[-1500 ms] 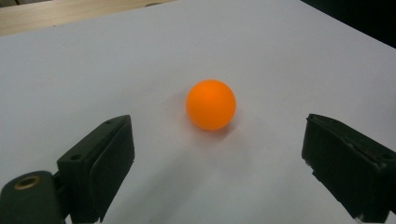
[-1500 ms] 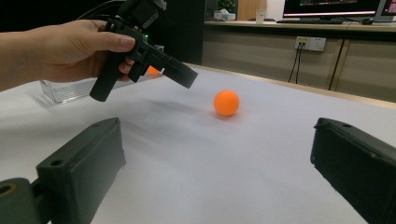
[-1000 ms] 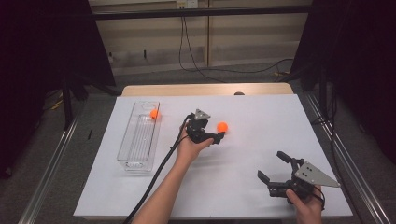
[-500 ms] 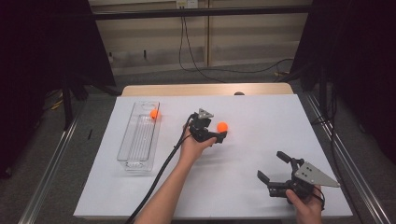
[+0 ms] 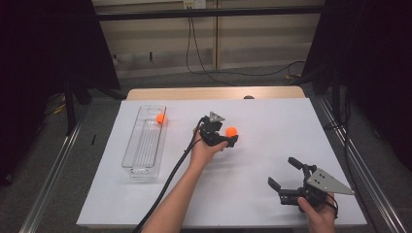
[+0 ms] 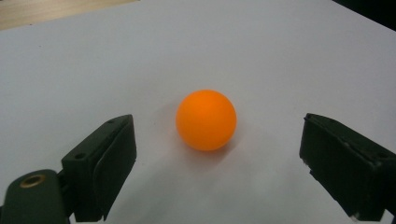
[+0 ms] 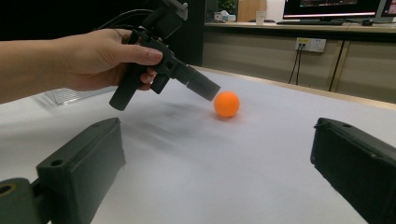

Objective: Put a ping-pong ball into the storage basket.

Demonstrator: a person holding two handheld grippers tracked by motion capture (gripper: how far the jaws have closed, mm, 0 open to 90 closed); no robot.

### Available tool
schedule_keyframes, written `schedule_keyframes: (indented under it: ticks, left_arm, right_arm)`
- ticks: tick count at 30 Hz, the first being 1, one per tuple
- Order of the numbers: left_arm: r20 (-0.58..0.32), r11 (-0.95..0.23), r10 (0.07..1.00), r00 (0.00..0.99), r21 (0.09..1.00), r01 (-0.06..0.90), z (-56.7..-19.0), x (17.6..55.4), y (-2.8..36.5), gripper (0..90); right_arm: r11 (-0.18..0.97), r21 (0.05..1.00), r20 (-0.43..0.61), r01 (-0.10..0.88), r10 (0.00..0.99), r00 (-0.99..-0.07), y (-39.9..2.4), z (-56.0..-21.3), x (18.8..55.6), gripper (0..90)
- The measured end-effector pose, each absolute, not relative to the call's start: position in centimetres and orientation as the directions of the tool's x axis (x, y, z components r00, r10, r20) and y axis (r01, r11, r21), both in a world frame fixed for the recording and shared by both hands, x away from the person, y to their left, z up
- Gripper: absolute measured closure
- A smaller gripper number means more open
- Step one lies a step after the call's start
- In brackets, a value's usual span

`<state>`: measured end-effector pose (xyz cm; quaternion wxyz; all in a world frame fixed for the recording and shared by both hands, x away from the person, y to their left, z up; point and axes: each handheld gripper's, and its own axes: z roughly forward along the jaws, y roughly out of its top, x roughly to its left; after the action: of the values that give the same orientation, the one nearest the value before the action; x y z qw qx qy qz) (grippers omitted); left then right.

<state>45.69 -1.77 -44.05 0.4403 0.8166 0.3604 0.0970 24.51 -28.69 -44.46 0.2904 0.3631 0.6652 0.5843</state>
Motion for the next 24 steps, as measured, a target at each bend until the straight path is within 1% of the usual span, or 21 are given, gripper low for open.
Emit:
schedule_keyframes:
  ticks: [15,24]
  left_arm:
    - [-0.153,-0.363,0.682,0.715,0.778,0.513,-44.7,46.1,-2.5,13.3]
    - [-0.117,-0.386,0.694,0.710,0.773,0.504,-44.9,46.4,-3.0,15.3]
  right_arm:
    - [0.055,0.988,0.036,0.141,0.820,-0.571,-28.7,-44.4,24.5,2.3]
    - [0.055,0.988,0.036,0.141,0.821,-0.570,-28.7,-44.5,24.5,2.3]
